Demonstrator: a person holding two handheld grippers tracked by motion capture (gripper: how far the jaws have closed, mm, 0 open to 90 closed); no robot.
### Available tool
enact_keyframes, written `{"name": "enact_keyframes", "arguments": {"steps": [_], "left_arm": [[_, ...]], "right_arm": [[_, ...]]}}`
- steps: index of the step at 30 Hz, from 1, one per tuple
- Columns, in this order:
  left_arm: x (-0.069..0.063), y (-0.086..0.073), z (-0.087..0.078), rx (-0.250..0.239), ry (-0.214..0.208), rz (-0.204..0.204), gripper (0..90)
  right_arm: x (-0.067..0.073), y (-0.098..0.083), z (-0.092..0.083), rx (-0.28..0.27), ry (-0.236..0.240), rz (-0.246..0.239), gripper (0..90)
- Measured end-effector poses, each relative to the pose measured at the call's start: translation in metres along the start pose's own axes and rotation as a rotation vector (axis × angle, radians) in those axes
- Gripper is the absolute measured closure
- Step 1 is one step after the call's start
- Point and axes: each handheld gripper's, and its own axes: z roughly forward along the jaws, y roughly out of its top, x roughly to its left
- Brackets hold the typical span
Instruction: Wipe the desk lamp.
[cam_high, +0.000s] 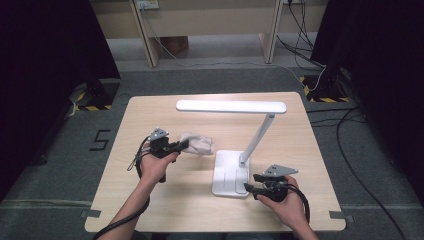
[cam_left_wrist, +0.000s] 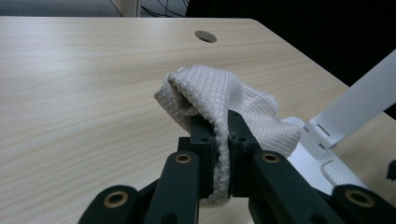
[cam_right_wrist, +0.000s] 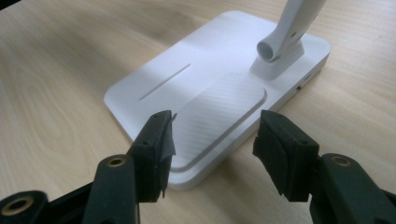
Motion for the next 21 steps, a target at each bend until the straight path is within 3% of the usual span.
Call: {"name": "enact_keyframes", "arguments": {"steps": [7, 13, 21], "left_arm": [[-0.005, 0.002, -0.011, -0.016, -0.014, 0.001, 83.7], [-0.016, 0.014, -0.028, -0.059, -0.016, 0.035, 83.7], [-0.019, 0.022, -0.046, -0.090, -0.007, 0.040, 83.7]], "right_arm": [[-0.006, 0.010, 0.005, -0.009, -0.009, -0.006, 67.1], [-0.005, 0.016, 0.012, -0.009, -0.031, -0.033, 80.4], [-0.006, 0.019, 0.023, 0.018, -0.031, -0.055, 84.3]]}}
